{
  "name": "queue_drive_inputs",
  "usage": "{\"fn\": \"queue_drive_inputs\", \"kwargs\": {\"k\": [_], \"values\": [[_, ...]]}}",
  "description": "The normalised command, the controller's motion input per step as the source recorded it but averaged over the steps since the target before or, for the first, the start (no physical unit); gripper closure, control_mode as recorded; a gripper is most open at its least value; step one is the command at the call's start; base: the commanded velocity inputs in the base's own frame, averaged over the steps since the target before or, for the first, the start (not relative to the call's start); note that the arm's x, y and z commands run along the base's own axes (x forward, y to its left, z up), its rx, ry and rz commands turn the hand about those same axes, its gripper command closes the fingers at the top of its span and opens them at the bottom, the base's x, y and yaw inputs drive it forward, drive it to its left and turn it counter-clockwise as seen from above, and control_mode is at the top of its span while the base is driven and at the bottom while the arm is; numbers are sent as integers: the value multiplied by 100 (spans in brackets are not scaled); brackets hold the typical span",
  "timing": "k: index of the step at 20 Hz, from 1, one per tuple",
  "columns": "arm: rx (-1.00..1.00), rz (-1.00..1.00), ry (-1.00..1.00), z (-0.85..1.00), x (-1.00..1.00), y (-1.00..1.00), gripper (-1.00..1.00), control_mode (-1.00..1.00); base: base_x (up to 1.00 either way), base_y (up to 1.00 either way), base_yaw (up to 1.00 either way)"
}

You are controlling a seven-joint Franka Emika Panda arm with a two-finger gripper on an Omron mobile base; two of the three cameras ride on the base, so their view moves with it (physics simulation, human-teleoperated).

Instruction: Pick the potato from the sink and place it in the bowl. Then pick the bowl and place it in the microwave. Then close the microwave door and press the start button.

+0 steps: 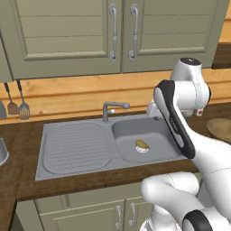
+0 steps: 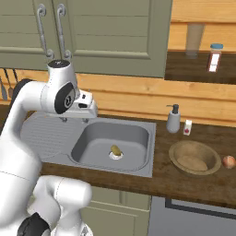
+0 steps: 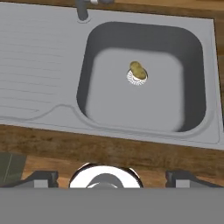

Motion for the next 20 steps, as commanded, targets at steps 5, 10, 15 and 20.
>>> {"fn": "queue_drive_inputs", "kwargs": {"k": [5, 10, 15, 20], "values": [[0, 11, 5, -39, 18, -31, -100, -100, 0, 0, 0], [0, 10, 0, -47, 38, -33, -100, -100, 0, 0, 0], [0, 7, 0, -49, 60, -26, -100, -100, 0, 0, 0], [3, 6, 0, -44, 61, -18, -100, -100, 0, 0, 0]]}}
